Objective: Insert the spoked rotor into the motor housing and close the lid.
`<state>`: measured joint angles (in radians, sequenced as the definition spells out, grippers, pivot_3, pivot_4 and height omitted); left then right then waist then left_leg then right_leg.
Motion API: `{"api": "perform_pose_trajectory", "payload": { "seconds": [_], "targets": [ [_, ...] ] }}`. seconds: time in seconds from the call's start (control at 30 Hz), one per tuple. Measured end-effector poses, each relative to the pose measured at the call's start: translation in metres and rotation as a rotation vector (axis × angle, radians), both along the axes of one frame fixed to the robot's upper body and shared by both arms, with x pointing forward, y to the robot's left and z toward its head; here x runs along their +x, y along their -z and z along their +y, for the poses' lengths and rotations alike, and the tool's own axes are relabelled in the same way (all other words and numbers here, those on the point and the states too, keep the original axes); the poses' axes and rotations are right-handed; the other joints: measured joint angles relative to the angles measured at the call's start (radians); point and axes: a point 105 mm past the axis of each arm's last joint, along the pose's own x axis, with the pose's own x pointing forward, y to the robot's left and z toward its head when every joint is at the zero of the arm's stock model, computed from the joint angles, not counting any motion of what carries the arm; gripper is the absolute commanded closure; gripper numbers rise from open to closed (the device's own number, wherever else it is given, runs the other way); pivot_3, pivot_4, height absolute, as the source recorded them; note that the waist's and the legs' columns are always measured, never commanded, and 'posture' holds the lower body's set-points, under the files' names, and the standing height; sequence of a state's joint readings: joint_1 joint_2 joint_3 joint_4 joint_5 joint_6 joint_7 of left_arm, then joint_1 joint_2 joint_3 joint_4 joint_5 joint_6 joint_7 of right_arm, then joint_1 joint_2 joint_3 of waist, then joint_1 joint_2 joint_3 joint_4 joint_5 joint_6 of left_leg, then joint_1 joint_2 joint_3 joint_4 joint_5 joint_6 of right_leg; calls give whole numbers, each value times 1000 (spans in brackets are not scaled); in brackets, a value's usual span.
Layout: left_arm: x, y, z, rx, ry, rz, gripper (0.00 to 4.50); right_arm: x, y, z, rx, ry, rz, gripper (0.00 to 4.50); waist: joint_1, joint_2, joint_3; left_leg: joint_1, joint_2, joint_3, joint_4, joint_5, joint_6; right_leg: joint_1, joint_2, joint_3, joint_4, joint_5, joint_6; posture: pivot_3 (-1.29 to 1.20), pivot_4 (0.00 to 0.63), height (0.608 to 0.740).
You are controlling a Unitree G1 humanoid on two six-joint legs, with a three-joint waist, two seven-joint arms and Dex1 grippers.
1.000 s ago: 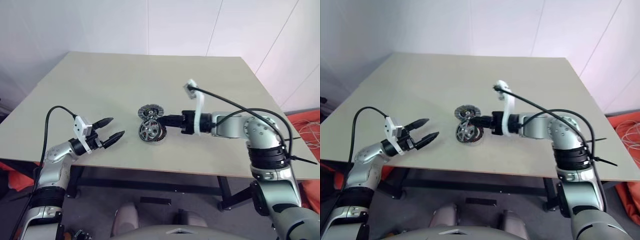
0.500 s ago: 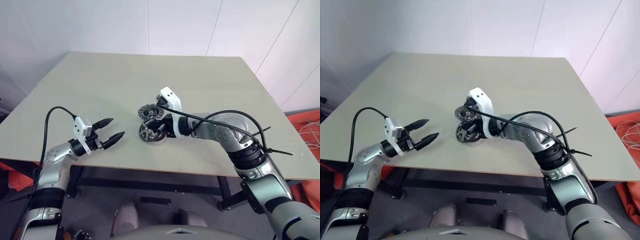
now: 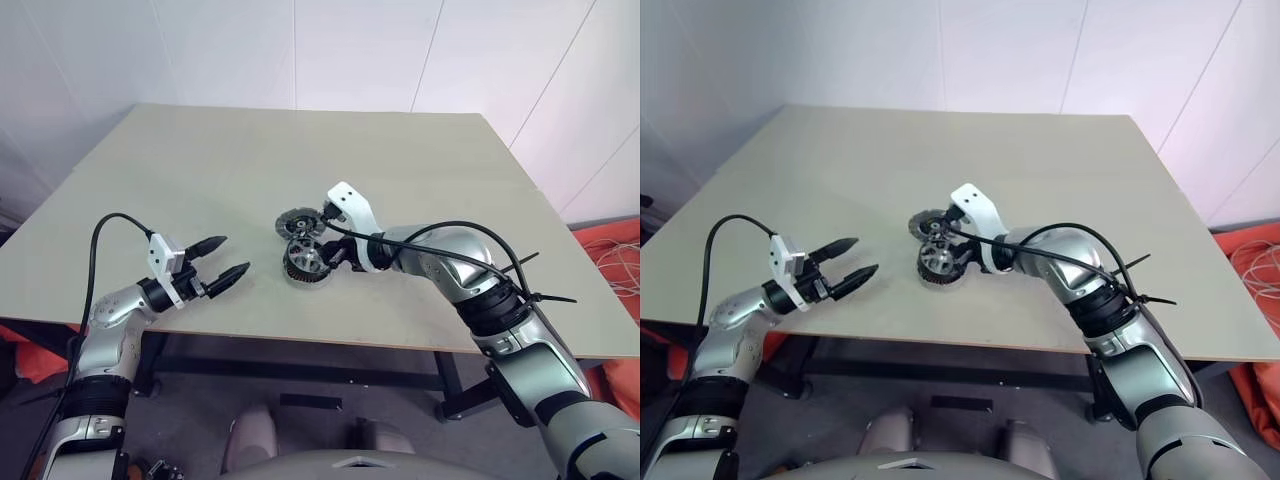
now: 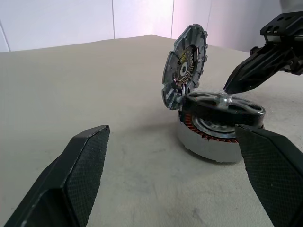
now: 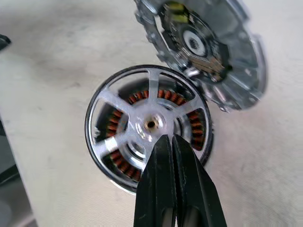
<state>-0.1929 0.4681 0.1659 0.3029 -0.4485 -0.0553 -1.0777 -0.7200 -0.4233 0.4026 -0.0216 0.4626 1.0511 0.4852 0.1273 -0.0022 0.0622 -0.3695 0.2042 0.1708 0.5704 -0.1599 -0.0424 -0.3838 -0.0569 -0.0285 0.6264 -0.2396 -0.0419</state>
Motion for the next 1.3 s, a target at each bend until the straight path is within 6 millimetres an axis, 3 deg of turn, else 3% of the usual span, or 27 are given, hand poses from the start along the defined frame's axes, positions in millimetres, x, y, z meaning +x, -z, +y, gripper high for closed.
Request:
{"api": "perform_pose_trajectory", "payload": {
  "seconds": [0.5,0.77,0.93,1.1,1.3],
  "targets": [
    [1,-1,0,0,0,-2,0,2,-6,-2,29,-6,-2,4467,0,0,0,0,0,0,1,0,0,0,0,0,2,0,0,0,0,740],
    [1,-1,0,-2,-5,-2,0,0,-22,18,180,-44,-44,4467,0,0,0,1,0,0,1,0,0,0,0,0,2,0,-1,0,0,740],
    [2,-1,0,-4,-11,-2,0,-8,1,23,225,-44,8,4467,-1,0,0,1,0,0,2,0,1,0,0,0,2,0,-1,0,0,740],
    [2,-1,-1,-8,-9,-3,0,0,12,25,227,-21,-12,4467,-3,0,0,1,0,0,2,0,1,0,0,0,3,0,-1,0,0,740],
    [2,-1,-2,-9,-8,-4,0,1,33,23,116,-71,-48,4467,-3,-1,-1,4,0,0,2,-1,1,2,0,1,3,0,-1,0,0,740]
  ]
}}
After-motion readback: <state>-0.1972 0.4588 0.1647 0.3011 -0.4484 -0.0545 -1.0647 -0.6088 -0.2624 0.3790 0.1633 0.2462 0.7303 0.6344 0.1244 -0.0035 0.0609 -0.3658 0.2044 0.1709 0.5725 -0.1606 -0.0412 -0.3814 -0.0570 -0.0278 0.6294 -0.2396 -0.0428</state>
